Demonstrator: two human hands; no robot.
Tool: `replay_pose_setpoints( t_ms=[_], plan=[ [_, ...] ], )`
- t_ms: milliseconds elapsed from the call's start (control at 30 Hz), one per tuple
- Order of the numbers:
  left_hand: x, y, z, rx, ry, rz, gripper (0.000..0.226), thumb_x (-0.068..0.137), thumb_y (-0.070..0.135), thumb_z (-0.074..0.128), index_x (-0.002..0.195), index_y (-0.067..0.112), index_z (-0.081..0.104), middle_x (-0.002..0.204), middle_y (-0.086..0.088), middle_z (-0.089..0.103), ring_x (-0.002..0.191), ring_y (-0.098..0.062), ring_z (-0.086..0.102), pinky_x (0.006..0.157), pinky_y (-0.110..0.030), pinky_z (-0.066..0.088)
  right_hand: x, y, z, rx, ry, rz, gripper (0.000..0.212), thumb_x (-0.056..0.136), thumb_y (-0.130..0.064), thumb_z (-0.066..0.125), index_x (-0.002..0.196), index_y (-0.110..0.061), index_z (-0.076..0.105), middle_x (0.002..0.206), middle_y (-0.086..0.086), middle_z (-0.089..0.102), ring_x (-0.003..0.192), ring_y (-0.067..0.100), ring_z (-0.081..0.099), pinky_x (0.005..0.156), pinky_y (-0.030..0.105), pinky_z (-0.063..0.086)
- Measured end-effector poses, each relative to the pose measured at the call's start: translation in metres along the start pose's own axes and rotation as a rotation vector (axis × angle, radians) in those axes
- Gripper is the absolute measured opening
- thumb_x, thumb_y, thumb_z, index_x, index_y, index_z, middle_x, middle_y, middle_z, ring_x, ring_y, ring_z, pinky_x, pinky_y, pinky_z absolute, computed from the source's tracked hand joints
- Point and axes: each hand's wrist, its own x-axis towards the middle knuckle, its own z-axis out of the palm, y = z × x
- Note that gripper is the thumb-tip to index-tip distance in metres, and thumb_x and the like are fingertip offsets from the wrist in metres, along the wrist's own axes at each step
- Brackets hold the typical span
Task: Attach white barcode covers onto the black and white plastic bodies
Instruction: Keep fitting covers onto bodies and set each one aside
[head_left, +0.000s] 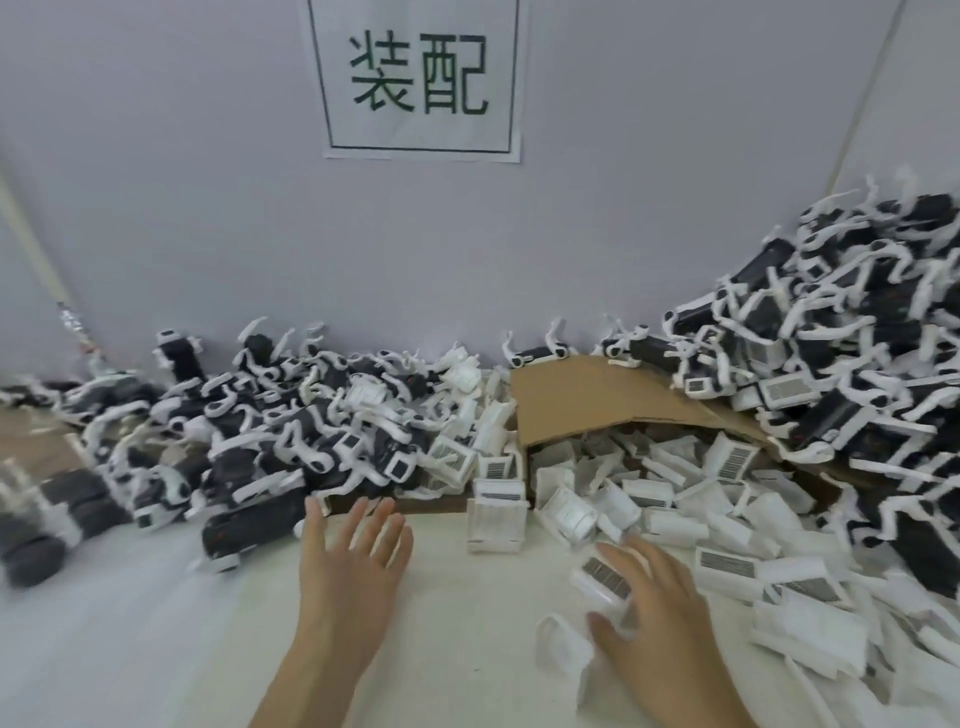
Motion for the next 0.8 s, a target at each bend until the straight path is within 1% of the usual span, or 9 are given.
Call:
replay_pose_setpoints(
  t_ms=[100,167,300,400,467,533,600,700,800],
  plan=[
    [0.007,0.015,-0.009,-0.150,0.033,0.009,0.063,0.089,0.065,0.058,0.118,0.008,0.060,0.116,-0.008,0.069,0.103,-0.022,0.066,0.078,-0.036,0.052,0.000,0.003,-0.002,0.032,-0.028,0.031,0.054,0.090,-0.033,0.066,0.140,-0.040,0.045,0.142,-0.020,0.046,0.127,0.006,0.045,0.105,0.029,0.034],
    [0.011,0.025,-0.015,-0.204,0.050,0.026,0.063,0.090,0.064,0.058,0.115,0.006,0.059,0.115,-0.007,0.068,0.100,-0.021,0.067,0.076,-0.035,0.053,-0.001,0.002,-0.003,0.050,-0.032,0.044,0.049,0.090,-0.028,0.067,0.135,-0.039,0.050,0.133,-0.020,0.052,0.122,0.008,0.049,0.102,0.030,0.037],
    [0.018,0.038,-0.019,-0.171,0.073,0.028,0.061,0.095,0.063,0.051,0.113,0.005,0.058,0.111,-0.009,0.065,0.097,-0.022,0.064,0.074,-0.036,0.053,-0.004,-0.001,-0.004,0.057,-0.034,0.037,0.047,0.088,-0.024,0.069,0.129,-0.040,0.055,0.114,-0.026,0.048,0.117,0.010,0.051,0.093,0.031,0.037],
    [0.022,0.047,-0.022,-0.128,0.077,-0.050,0.064,0.098,0.063,0.042,0.111,0.002,0.056,0.108,-0.013,0.066,0.095,-0.026,0.065,0.083,-0.044,0.051,-0.005,-0.002,-0.006,0.079,-0.029,0.036,0.045,0.086,-0.022,0.071,0.125,-0.040,0.057,0.110,-0.025,0.049,0.113,0.012,0.051,0.090,0.032,0.037],
    [0.024,0.057,-0.024,-0.070,0.067,-0.126,0.054,0.101,0.053,0.045,0.106,0.001,0.058,0.098,-0.013,0.070,0.085,-0.024,0.068,0.078,-0.047,0.058,-0.006,-0.003,-0.007,0.100,-0.022,0.037,0.045,0.085,-0.019,0.072,0.123,-0.038,0.059,0.109,-0.023,0.051,0.112,0.013,0.052,0.090,0.033,0.038],
    [0.024,0.064,-0.026,-0.002,0.026,-0.186,0.025,0.100,0.027,0.054,0.101,0.003,0.061,0.085,-0.009,0.072,0.070,-0.018,0.070,0.064,-0.042,0.063,-0.006,-0.005,-0.008,0.125,-0.013,0.038,0.045,0.084,-0.017,0.073,0.122,-0.037,0.061,0.108,-0.021,0.053,0.113,0.016,0.053,0.093,0.035,0.039],
    [0.023,0.065,-0.028,0.019,0.004,-0.203,0.008,0.092,0.010,0.057,0.094,0.006,0.064,0.078,-0.004,0.070,0.069,-0.014,0.066,0.060,-0.040,0.062,-0.007,-0.006,-0.009,0.135,-0.010,0.043,0.044,0.083,-0.015,0.073,0.120,-0.037,0.061,0.108,-0.019,0.055,0.114,0.018,0.054,0.092,0.035,0.039],
    [0.026,0.061,-0.027,0.031,0.042,-0.140,0.020,0.100,0.013,0.048,0.084,0.008,0.059,0.080,-0.005,0.065,0.076,-0.016,0.061,0.066,-0.039,0.060,-0.006,-0.007,-0.009,0.153,0.001,0.045,0.044,0.082,-0.013,0.075,0.118,-0.035,0.063,0.106,-0.017,0.058,0.113,0.020,0.056,0.093,0.038,0.041],
    [0.023,0.050,-0.018,0.141,0.132,-0.034,0.024,0.097,0.016,0.043,0.076,0.011,0.053,0.082,-0.004,0.060,0.073,-0.017,0.054,0.072,-0.034,0.049,-0.005,-0.008,-0.008,0.203,0.052,0.049,0.043,0.081,-0.010,0.076,0.116,-0.033,0.065,0.104,-0.017,0.059,0.104,0.018,0.054,0.091,0.038,0.041]
  ],
)
